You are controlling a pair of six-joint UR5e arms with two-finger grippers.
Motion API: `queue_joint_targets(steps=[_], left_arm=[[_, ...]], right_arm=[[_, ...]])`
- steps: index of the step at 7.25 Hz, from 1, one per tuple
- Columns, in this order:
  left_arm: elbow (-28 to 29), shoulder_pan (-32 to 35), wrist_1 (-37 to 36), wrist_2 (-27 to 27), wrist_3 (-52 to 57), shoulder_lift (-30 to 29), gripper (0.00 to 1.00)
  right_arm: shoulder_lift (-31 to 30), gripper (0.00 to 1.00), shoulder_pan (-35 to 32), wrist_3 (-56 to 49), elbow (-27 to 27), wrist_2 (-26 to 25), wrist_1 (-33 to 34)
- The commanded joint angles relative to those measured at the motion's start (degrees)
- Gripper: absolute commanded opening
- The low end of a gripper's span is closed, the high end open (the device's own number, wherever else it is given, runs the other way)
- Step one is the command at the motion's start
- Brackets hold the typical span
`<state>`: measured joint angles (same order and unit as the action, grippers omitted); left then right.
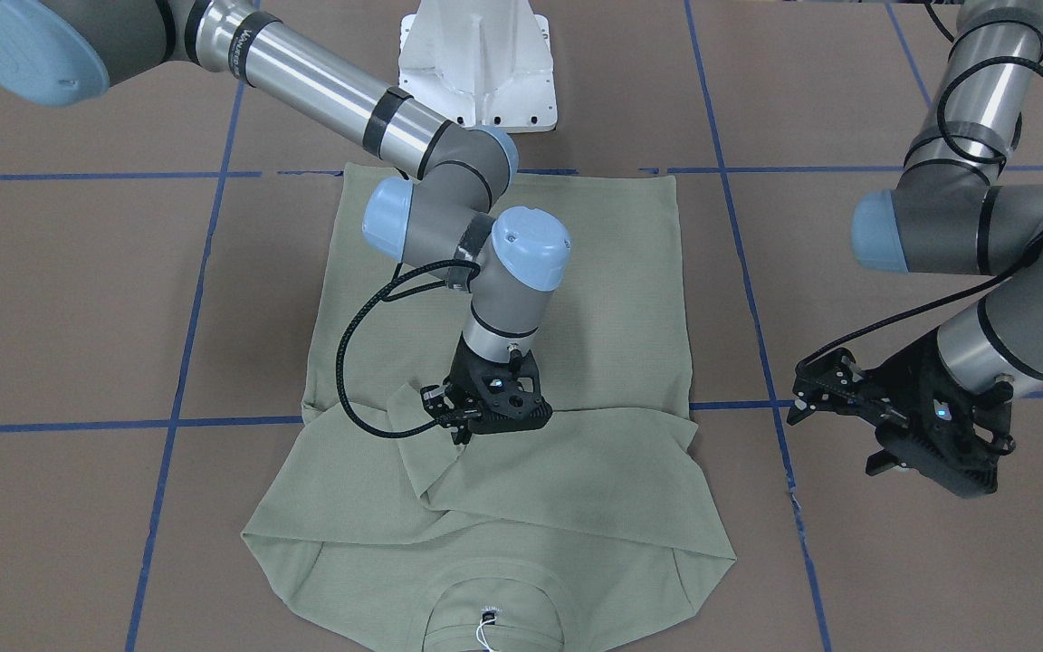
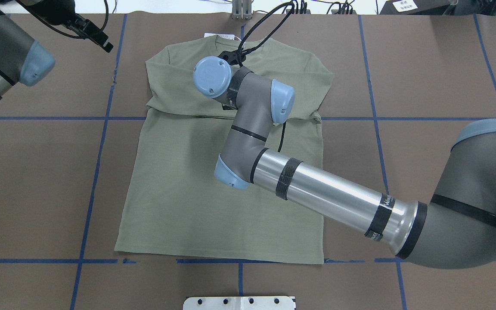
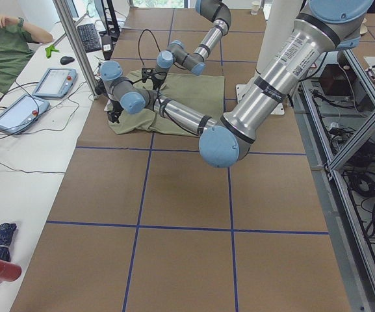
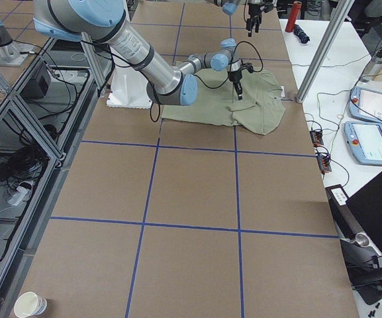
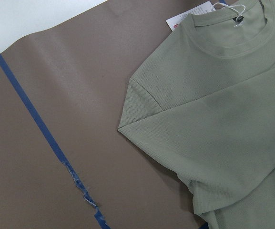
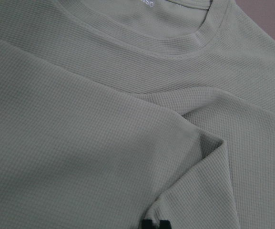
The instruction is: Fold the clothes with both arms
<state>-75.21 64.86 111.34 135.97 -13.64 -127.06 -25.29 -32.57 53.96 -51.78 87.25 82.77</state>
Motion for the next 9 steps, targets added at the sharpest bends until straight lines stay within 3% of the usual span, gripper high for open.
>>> queue_joint_targets(steps=[1,3,5,7,8,9], left_arm=[[-0.5,0.0,-0.2,0.0,-0.1,0.1,1.00],[-0.5,0.0,-0.2,0.0,-0.1,0.1,1.00],[-0.6,0.0,-0.2,0.0,-0.1,0.1,1.00],[-0.8,-0.1,-0.2,-0.1,-0.2,0.1,1.00],[-0.8,-0.1,-0.3,-0.1,-0.2,0.1,1.00],[-0.9,-0.1,-0.3,-0.2,-0.2,0.1,1.00]], right_arm=[[0.1,0.00,0.0,0.0,-0.1,0.0,-0.1],[0.4,0.00,-0.3,0.0,-0.2,0.0,0.1],[0.0,0.00,-2.6,-2.1,-2.3,3.3,2.0],[-5.0,0.00,-5.5,-10.5,-12.6,4.8,12.0],[-9.5,0.00,-7.0,-12.7,-17.4,5.5,12.1],[-10.9,0.00,-8.4,-16.7,-18.0,6.0,12.1]])
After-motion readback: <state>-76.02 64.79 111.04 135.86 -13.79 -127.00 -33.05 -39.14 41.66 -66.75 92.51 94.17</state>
